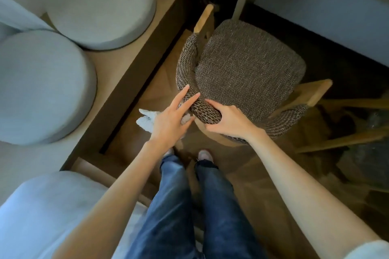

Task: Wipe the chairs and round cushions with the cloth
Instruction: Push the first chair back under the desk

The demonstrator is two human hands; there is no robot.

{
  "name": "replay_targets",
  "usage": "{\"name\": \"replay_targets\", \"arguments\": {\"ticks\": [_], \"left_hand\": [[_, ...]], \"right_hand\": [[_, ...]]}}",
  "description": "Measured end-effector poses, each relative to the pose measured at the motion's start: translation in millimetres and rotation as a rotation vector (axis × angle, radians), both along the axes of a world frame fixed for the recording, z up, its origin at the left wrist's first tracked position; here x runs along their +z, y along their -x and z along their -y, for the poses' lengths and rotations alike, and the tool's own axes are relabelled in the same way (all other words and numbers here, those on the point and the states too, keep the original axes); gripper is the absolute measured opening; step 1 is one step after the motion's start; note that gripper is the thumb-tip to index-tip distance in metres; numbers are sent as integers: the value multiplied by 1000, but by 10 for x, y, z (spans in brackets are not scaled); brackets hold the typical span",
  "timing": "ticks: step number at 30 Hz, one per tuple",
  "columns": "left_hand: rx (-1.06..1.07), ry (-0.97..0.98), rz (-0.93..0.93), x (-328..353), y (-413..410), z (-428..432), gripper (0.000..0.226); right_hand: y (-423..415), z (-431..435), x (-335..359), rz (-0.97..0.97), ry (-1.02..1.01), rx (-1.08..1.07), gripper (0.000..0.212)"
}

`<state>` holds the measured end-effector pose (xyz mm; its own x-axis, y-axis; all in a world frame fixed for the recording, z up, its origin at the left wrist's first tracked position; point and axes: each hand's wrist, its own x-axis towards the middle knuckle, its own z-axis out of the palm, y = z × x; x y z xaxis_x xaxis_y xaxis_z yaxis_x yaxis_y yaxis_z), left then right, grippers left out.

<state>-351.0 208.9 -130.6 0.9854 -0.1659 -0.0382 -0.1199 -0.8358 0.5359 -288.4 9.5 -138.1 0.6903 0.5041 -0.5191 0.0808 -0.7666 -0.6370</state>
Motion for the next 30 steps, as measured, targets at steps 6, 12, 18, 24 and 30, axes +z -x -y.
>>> {"name": "replay_targets", "arguments": {"ticks": [6,12,18,24,30], "left_hand": [[-218,18,46,-262,-190,-198,56],[-234,212,221,-620,-170,-213,50],[-140,397,485,-965,-193,-117,45],[-99,488,505,-956,-72,-61,47],[-17,668,326,-765,254,-201,46]], "right_hand": [[255,-13,-17,307,54,-176,64],[541,-66,-105,699,179,-365,66],[674,-103,-367,1026,250,-461,70],[767,-189,-485,1217,327,-576,70],[1267,-307,-559,1051,109,-650,46]]}}
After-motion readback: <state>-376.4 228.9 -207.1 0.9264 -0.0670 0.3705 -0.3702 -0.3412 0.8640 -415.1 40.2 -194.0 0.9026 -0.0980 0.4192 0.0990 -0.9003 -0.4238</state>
